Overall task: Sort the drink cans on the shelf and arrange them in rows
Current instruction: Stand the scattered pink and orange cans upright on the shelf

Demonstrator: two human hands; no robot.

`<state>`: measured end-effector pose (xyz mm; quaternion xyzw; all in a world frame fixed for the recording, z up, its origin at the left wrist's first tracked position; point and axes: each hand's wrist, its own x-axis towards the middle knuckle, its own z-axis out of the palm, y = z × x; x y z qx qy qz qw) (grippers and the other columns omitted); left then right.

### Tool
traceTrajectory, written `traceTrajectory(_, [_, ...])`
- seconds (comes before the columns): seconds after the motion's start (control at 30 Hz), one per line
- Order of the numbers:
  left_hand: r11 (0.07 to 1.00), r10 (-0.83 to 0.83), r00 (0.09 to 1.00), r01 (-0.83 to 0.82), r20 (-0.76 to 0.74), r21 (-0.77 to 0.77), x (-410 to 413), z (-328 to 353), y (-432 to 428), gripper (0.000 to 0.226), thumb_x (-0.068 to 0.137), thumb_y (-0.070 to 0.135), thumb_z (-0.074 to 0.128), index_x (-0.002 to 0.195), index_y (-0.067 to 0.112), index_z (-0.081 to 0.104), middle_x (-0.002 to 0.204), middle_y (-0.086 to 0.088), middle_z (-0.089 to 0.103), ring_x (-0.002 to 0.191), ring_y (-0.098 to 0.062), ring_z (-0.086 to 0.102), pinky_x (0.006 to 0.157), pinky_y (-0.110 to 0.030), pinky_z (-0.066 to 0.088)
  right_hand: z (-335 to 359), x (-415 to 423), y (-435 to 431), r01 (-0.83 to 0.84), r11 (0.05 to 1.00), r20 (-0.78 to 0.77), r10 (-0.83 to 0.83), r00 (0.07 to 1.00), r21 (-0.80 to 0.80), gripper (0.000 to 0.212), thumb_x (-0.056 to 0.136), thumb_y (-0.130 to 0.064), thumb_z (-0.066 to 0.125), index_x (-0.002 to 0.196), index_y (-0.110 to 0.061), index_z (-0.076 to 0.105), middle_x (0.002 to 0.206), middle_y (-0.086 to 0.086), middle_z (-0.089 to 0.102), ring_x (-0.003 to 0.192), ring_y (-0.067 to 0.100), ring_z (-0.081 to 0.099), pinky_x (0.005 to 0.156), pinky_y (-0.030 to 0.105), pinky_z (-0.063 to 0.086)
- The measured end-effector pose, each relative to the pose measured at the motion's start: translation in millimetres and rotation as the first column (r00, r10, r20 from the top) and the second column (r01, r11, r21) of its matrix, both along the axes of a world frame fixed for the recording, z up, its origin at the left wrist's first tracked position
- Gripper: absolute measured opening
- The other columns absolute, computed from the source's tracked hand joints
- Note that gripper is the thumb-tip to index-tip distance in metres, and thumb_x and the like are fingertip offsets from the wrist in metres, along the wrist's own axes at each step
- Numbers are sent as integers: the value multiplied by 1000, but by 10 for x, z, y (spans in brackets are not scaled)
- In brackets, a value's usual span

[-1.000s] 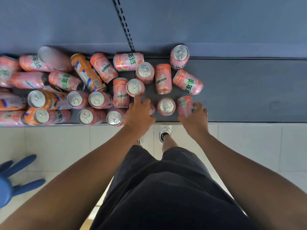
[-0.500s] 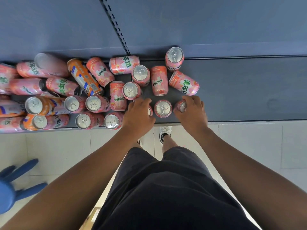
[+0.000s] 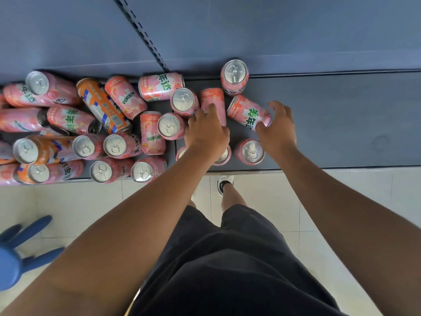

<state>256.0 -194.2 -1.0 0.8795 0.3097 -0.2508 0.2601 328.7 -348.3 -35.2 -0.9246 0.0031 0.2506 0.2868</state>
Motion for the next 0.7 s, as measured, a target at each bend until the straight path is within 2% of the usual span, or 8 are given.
traceTrajectory(0.1, [939,242,968,-250,-65,-235,104,-176,5,74,89,23,60,149,22,18,139,-21,46,117,-42,55,97,-51,49,-129,169,34,-69,998,-127,67,990,-9,78,79,-15,76,147,-20,36,144,6,43,120,25,53,90,35,49])
traceTrajectory(0.17, [905,306,945,-326,-115,-273,138,-242,-11,88,86,22,62,151,29,2,137,-23,45,112,-43,58,96,-52,50,-225,233,51,-142,990,-202,136,970,-14,91,73,-23,83,148,-21,32,138,8,48,117,26,55,92,39,50])
traceTrajectory(0.23, [901,319,936,-348,-150,-259,189,-304,-39,98,87,26,62,152,31,-12,139,-25,42,112,-43,58,97,-51,51,-302,243,34,-216,976,-200,205,958,-32,85,69,-24,85,140,-17,39,129,10,54,113,29,56,86,35,47])
traceTrajectory(0.3, [899,344,926,-372,-155,-232,245,-374,-57,101,90,32,64,153,28,-16,140,-27,40,112,-43,58,99,-49,49,-355,239,-8,-219,975,-177,210,962,-33,77,69,-21,85,134,-15,46,122,10,57,106,27,57,79,30,42])
traceTrajectory(0.43, [897,388,915,-403,-112,-183,292,-454,-31,99,93,32,65,154,26,-13,141,-28,41,116,-45,57,100,-48,48,-327,213,-54,-184,983,-174,176,969,-30,74,68,-21,88,131,-15,50,119,7,60,97,19,56,74,27,42])
traceTrajectory(0.5, [907,369,925,-380,-92,-182,266,-451,-8,96,91,32,66,152,27,-8,136,-28,47,111,-46,60,98,-50,50,-254,191,-64,-138,990,-159,134,978,-14,75,68,-17,87,132,-13,49,120,6,54,95,18,53,70,24,41])
traceTrajectory(0.6, [922,331,941,-338,-69,-188,215,-359,24,82,85,33,66,144,29,9,126,-23,55,101,-45,63,91,-50,54,-107,162,-51,-83,996,-111,85,990,26,72,69,-13,83,132,-13,48,120,3,42,93,15,48,73,20,39])
traceTrajectory(0.7, [937,308,951,-305,-9,-169,155,-234,35,66,82,34,67,134,18,30,125,-19,57,107,-43,59,84,-40,46,19,125,9,-69,993,-60,75,995,93,67,70,-11,80,129,-12,50,120,-1,37,91,13,48,74,15,39])
